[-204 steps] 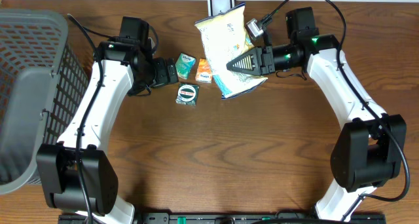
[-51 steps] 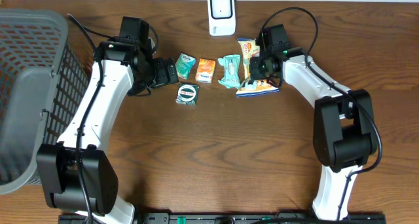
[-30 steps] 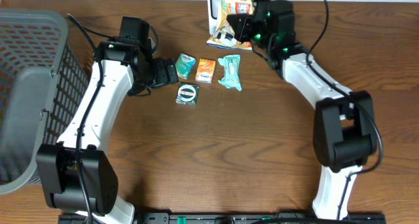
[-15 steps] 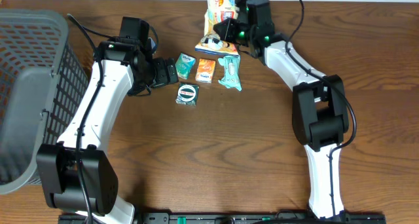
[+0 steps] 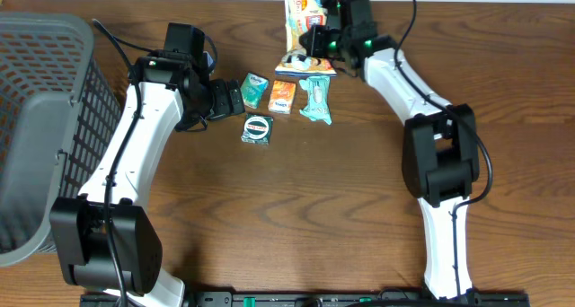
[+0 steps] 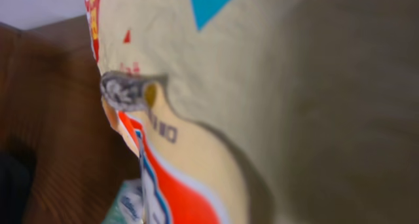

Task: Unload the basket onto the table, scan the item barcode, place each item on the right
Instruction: 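Carry the snack bag to the far right and drop it there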

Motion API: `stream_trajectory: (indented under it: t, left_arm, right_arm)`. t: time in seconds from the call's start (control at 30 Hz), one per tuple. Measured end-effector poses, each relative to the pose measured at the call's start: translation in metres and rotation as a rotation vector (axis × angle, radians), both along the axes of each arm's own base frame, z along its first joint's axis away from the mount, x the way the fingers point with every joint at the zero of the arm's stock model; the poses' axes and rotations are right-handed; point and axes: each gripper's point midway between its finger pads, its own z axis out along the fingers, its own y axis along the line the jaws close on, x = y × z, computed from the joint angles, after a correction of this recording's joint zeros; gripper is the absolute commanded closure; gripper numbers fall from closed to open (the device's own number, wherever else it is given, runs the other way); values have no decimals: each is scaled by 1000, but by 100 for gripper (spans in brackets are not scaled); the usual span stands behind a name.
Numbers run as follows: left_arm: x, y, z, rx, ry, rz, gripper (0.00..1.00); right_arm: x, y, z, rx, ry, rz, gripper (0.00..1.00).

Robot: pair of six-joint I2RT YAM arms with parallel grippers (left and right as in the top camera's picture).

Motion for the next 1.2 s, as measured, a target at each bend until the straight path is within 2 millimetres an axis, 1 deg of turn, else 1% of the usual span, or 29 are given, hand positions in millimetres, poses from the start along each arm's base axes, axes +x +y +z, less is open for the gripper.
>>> stream_trajectory:
  t: [0.03,0.1,0.17,0.2,0.23,0.27,0.3,0.33,0.37,0.4,0.43,0.47,0.5,0.53,0.57,0.6,0.63,0.67,0.7,0.77,0.8,0.87,0.97,1.03,1.07,1.1,1.2]
  left_arm:
    - [0,0,0,0,0,0,2]
    - [0,0,0,0,0,0,2]
    - [0,0,0,0,0,0,2]
    - [0,0,0,0,-1,0,2]
    - [0,0,0,0,-1,0,2]
    - [0,0,0,0,0,0,2]
    - [0,0,0,0,-1,0,2]
    - [0,0,0,0,0,0,2]
    - [0,0,0,0,0,0,2]
    - [0,0,0,0,0,0,2]
    - [0,0,0,0,0,0,2]
    - [0,0,0,0,0,0,2]
    - [0,0,0,0,0,0,2]
    - [0,0,0,0,0,0,2]
    - [0,0,0,0,0,0,2]
    - [0,0,0,0,0,0,2]
    - [0,0,0,0,0,0,2]
    - [0,0,0,0,0,0,2]
    - [0,0,0,0,0,0,2]
    - [0,0,0,0,0,0,2]
    - [0,0,0,0,0,0,2]
    - [0,0,0,0,0,0,2]
    - [0,0,0,0,0,0,2]
    - [0,0,0,0,0,0,2]
    - [0,0,0,0,0,0,2]
    - [0,0,0,0,0,0,2]
    - [0,0,0,0,0,0,2]
  right_arm:
    - [2,-10,2,-3,12,-13,99]
    - [9,-39,5,-22,38,-52,99]
    - [14,-81,8,-54,66,-98,99]
    - [15,-113,8,-84,91,-137,99]
    - [15,-133,6,-102,105,-165,99]
    - [14,-162,4,-131,126,-205,99]
    - [10,-197,0,-167,158,-258,99]
    - [7,-220,-1,-187,176,-292,99]
    - [0,-259,-5,-223,208,-353,99]
    - [-8,-295,-7,-253,233,-410,94]
    - [-14,-322,-10,-275,254,-454,91]
    - [-25,-353,-13,-295,285,-507,74]
    - [-36,-379,-15,-319,312,-553,47]
    - [-49,-409,-18,-343,343,-606,35]
    - [-61,-434,-20,-358,368,-655,23]
    - [-70,-451,-21,-363,387,-689,13]
    - [-86,-477,-21,-365,416,-741,7]
    - [-99,-496,-21,-361,435,-777,5]
    - [-108,-507,-21,-342,451,-798,3]
    - [-122,-521,-18,-264,462,-815,2]
    - [-123,-522,-17,-240,459,-814,2]
    - [-120,-517,-14,-150,436,-785,2]
    - [-107,-491,-5,-26,396,-702,2]
    - [-94,-464,3,57,367,-619,1]
    - [-87,-446,7,92,354,-569,1]
    - [-82,-433,9,111,346,-534,1]
    - [-65,-385,15,140,326,-422,1]
